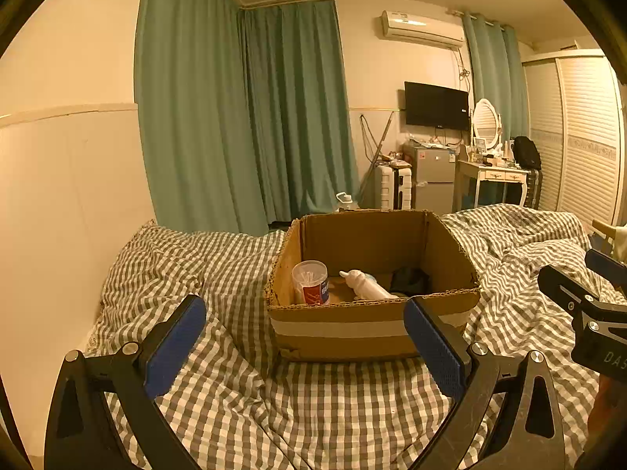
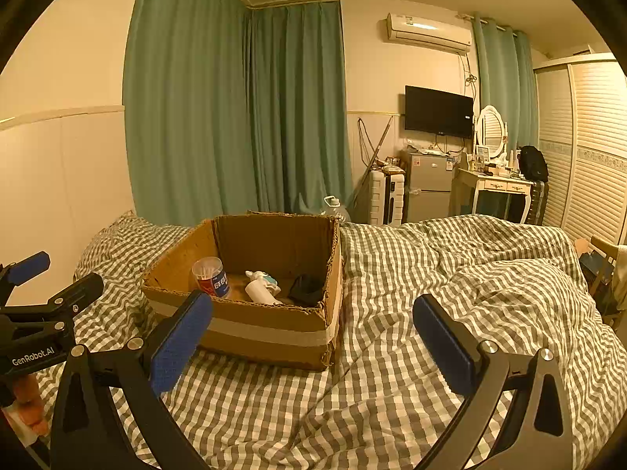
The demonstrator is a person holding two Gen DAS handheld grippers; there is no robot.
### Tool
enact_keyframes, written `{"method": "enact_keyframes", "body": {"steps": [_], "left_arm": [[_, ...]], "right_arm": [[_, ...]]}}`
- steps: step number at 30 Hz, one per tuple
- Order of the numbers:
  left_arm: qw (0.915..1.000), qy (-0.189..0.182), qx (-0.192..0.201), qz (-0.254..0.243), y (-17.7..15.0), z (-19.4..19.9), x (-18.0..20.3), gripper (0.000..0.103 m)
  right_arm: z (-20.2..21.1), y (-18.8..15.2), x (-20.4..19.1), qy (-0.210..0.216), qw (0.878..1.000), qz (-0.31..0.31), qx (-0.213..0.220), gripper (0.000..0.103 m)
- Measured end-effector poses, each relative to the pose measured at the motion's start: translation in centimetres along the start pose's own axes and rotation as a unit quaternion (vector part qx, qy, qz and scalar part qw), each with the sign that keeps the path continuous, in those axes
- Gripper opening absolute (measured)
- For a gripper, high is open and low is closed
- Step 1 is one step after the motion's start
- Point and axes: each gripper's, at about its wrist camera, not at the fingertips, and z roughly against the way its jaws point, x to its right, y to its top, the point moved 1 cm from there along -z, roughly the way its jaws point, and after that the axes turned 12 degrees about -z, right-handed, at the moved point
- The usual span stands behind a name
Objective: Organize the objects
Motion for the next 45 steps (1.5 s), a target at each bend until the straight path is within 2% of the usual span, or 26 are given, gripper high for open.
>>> {"method": "enact_keyframes", "body": {"steps": [25, 35, 45], "left_arm": [[0.9999, -0.008, -0.011, -0.002, -0.22, -0.24, 0.28, 0.103], [0.9999, 0.002, -0.008, -0.007, -0.32, -0.40, 0.54, 0.103], [0.9999, -0.011, -0.005, -0.002, -0.35, -0.38, 0.60, 0.103]], "right_arm": [[0.13, -0.17, 0.15, 0.000, 1.000, 0.000, -0.003, 0.103], [-0.10, -0.33, 0.09, -0.002, 1.000, 0.002, -0.008, 0.103], [-0.11, -0.37, 0.33, -0.002, 1.000, 0.002, -0.010, 0.103]]}}
